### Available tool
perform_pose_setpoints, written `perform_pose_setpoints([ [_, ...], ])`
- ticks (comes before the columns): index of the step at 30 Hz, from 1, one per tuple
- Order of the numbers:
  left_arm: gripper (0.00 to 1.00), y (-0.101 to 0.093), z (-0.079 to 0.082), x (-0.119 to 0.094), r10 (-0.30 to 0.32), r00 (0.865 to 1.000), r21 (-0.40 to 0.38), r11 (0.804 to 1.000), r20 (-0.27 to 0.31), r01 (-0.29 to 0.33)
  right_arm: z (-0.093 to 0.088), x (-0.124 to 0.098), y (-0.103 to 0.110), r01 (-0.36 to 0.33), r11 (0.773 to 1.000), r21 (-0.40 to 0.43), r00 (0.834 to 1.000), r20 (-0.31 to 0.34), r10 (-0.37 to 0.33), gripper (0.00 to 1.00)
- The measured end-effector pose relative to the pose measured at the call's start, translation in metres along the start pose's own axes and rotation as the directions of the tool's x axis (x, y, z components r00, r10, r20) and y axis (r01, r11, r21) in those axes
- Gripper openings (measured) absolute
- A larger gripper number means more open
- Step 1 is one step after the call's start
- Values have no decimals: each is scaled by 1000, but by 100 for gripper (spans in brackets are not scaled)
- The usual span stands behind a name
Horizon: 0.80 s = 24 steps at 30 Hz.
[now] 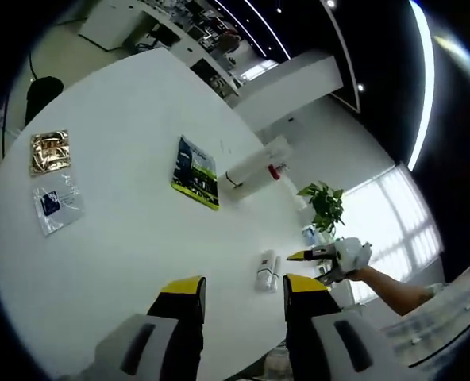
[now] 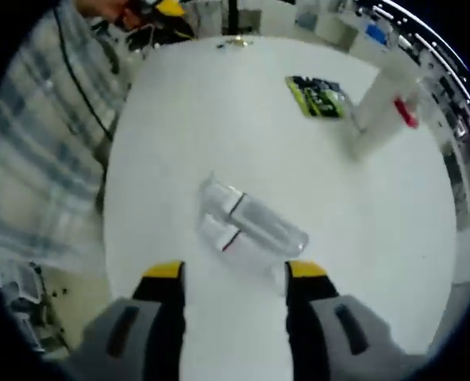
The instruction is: Arrange the skincare products in the storage area until every visible bottle or jar stands upright without overlapping.
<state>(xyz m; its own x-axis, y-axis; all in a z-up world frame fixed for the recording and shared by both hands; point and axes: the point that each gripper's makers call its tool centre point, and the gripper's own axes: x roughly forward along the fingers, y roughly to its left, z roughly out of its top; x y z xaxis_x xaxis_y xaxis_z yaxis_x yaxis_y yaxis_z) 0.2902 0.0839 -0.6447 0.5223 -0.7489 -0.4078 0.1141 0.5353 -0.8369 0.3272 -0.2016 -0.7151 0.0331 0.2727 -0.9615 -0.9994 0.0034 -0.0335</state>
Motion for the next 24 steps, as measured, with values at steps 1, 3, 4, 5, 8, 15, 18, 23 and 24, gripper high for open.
perform_pose_setpoints([
  [1,41,0,-1,-1,-1,1000,1,1000,-1,1,-1,2,0,-19,999,-36,1000,-20,18,43],
  [3,41,0,-5,-3,-1,1000,1,1000,-2,1,-3,6,1,-47,996,-76,998,-52,43,39],
  [4,41,0,-7,-5,-1,1000,1,1000,-2,1,-4,6,0,-53,995,-90,997,-62,47,38],
  [5,41,0,-8,-6,-1,1000,0,1000,-3,1,-2,7,-3,-49,994,-93,997,-62,43,36],
  [8,41,2,-15,-10,2,1000,-1,1000,-10,-2,0,10,-7,-61,993,-103,996,-69,54,36],
  [15,41,9,-23,-23,21,1000,-6,1000,-9,-21,-3,20,-7,-124,983,-137,987,-118,109,31],
  [18,41,11,-25,-29,29,1000,-6,1000,-4,-29,-5,25,-8,-136,980,-143,984,-132,117,29],
  [23,40,12,-26,-35,37,999,-14,999,11,-37,-10,31,-7,-150,977,-149,978,-166,124,28],
  [24,40,12,-26,-35,38,999,-11,999,13,-38,-11,32,-7,-151,977,-149,977,-174,125,27],
])
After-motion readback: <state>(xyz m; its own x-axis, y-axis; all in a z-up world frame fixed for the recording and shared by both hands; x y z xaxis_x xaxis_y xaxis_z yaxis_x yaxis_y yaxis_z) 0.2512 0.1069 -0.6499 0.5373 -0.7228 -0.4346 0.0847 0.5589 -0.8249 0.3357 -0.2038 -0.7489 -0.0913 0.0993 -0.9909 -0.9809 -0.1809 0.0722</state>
